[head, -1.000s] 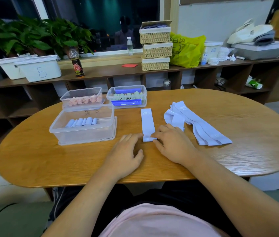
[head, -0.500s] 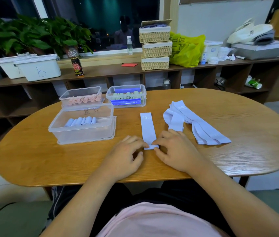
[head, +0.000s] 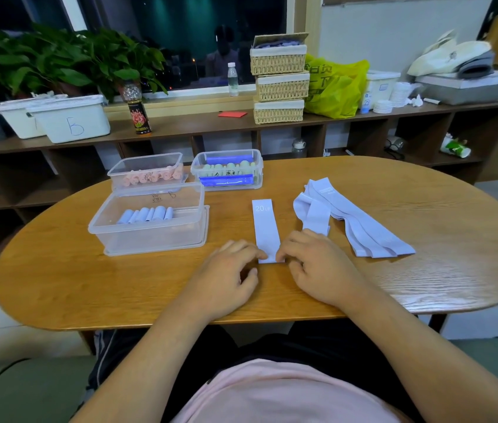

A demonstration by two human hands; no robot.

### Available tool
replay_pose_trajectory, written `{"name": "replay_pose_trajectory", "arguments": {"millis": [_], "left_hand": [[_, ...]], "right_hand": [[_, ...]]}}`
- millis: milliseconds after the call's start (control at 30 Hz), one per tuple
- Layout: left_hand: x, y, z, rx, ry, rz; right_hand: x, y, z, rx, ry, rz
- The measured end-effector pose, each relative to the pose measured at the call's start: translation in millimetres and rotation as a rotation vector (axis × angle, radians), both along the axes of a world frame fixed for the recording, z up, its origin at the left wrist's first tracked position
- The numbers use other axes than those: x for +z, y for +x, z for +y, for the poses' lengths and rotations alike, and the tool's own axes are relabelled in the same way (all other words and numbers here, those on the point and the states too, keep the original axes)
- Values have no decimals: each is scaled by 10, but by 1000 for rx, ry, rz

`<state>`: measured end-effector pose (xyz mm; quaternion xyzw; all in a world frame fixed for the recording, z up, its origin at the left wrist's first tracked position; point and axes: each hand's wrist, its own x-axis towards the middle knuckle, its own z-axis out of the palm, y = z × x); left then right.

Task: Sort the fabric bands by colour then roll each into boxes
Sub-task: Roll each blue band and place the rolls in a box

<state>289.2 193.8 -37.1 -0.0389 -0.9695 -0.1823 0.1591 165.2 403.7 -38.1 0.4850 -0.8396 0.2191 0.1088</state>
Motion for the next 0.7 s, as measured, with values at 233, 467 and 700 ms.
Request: {"name": "replay_pose_trajectory", "arguments": {"millis": [233, 467, 700], "left_hand": [[-8, -26, 8, 62, -33, -54], [25, -37, 25, 129, 21, -80], [45, -66, 19, 156, 78, -130]], "right_hand": [[-48, -30, -14, -45, -9, -59], [-88, -57, -29, -60, -2, -58], [-102, -91, -53, -90, 14, -46]]}}
